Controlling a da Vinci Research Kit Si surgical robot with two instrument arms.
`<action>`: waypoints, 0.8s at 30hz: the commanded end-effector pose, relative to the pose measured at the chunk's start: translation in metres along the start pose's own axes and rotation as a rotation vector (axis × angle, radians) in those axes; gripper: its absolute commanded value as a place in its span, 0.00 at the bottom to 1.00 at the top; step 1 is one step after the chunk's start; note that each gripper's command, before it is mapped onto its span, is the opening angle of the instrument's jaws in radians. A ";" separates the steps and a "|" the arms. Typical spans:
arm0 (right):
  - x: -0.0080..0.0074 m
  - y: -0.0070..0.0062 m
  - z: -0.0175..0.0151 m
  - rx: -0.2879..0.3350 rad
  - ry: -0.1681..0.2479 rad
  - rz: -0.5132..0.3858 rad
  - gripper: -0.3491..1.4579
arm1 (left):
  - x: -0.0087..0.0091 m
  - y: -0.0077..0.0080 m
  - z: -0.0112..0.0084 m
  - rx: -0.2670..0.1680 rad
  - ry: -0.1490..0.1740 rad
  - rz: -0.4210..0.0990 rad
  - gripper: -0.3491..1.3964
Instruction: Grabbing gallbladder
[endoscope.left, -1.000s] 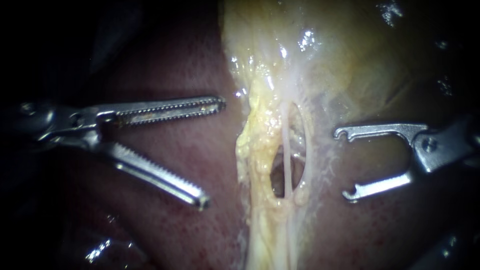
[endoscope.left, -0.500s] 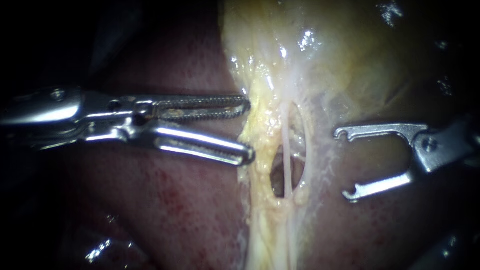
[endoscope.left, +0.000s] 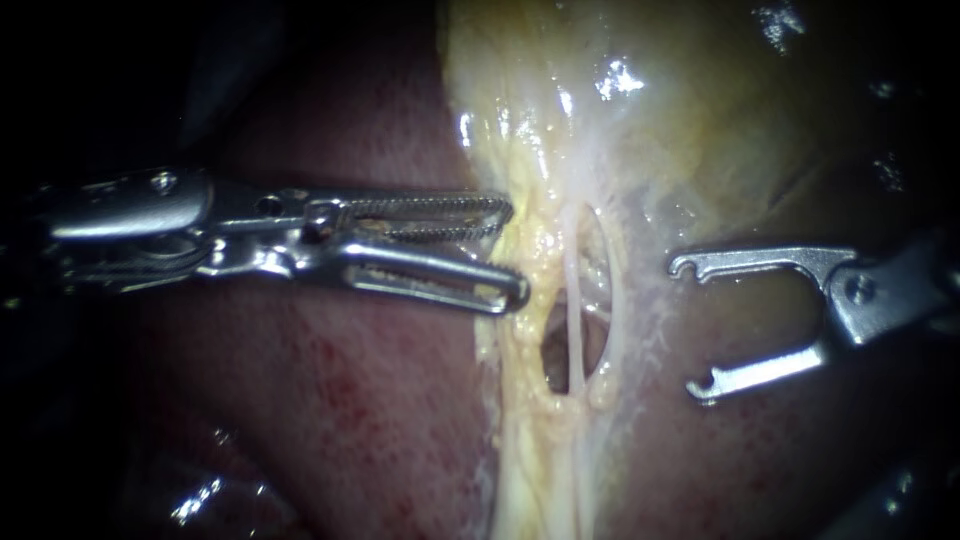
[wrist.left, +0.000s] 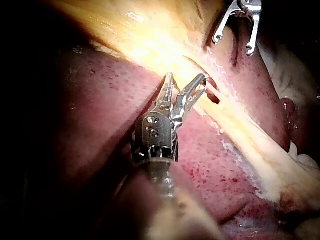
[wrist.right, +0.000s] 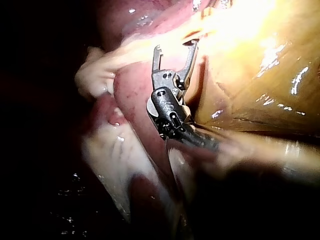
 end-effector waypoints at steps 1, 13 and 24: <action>0.0000 0.0000 0.0000 0.000 -0.001 0.003 0.52 | 0.0002 -0.0002 0.0002 -0.005 0.004 -0.007 0.41; 0.0000 0.0000 -0.0001 0.000 -0.001 0.003 0.52 | 0.0021 -0.0007 0.0012 -0.050 0.070 -0.068 0.00; 0.0000 0.0000 0.0000 0.000 -0.001 0.003 0.52 | 0.0021 -0.0007 0.0005 -0.057 0.074 -0.077 0.00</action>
